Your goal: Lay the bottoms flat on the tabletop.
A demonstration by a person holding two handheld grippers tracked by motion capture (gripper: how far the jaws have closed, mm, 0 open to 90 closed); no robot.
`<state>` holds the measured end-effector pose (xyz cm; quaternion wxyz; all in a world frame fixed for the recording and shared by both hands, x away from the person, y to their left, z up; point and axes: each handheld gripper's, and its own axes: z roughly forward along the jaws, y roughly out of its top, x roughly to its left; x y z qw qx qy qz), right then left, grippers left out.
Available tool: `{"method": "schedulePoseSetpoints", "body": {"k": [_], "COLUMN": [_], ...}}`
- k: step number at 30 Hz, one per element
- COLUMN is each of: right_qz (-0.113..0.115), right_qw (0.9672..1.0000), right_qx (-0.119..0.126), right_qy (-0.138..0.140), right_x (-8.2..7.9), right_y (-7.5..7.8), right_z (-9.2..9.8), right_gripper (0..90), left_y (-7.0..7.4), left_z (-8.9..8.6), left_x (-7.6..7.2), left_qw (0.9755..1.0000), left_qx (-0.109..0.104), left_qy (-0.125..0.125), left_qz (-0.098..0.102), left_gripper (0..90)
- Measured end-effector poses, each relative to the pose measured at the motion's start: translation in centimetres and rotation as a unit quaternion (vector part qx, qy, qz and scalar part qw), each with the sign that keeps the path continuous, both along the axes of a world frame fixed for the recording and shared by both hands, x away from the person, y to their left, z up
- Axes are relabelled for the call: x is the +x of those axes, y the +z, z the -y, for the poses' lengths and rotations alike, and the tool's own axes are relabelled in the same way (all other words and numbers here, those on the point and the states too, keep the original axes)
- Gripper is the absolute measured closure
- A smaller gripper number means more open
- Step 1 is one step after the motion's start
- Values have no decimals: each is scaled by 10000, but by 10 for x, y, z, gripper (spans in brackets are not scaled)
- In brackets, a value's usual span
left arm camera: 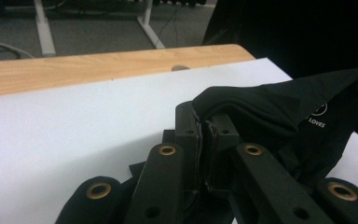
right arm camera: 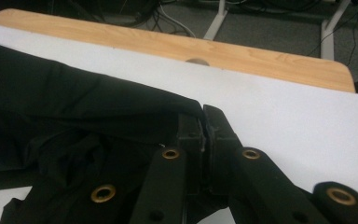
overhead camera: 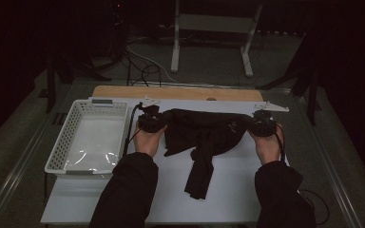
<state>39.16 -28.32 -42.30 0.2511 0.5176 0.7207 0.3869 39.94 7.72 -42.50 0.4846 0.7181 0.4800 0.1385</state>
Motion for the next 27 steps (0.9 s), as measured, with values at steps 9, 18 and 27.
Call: {"method": "schedulePoseSetpoints", "body": {"k": [9, 18, 27], "right_qz": [-51, -452, -474], "right_qw": [10000, 9976, 9981], "right_qx": [-33, -35, 110], "right_qy": [-16, -519, -378], "right_x": [10, 31, 24], "right_y": [-9, -28, -28], "right_z": [-1, 4, 2], "right_gripper": [866, 479, 322], "left_y": [-4, -20, -20], "left_z": [1, 9, 23], "left_x": [11, 24, 14], "left_qw": [10000, 9975, 9990], "left_qx": [62, 427, 380], "left_qy": [60, 498, 122], "left_qz": [-29, -265, -187], "left_gripper": [859, 471, 306]}}
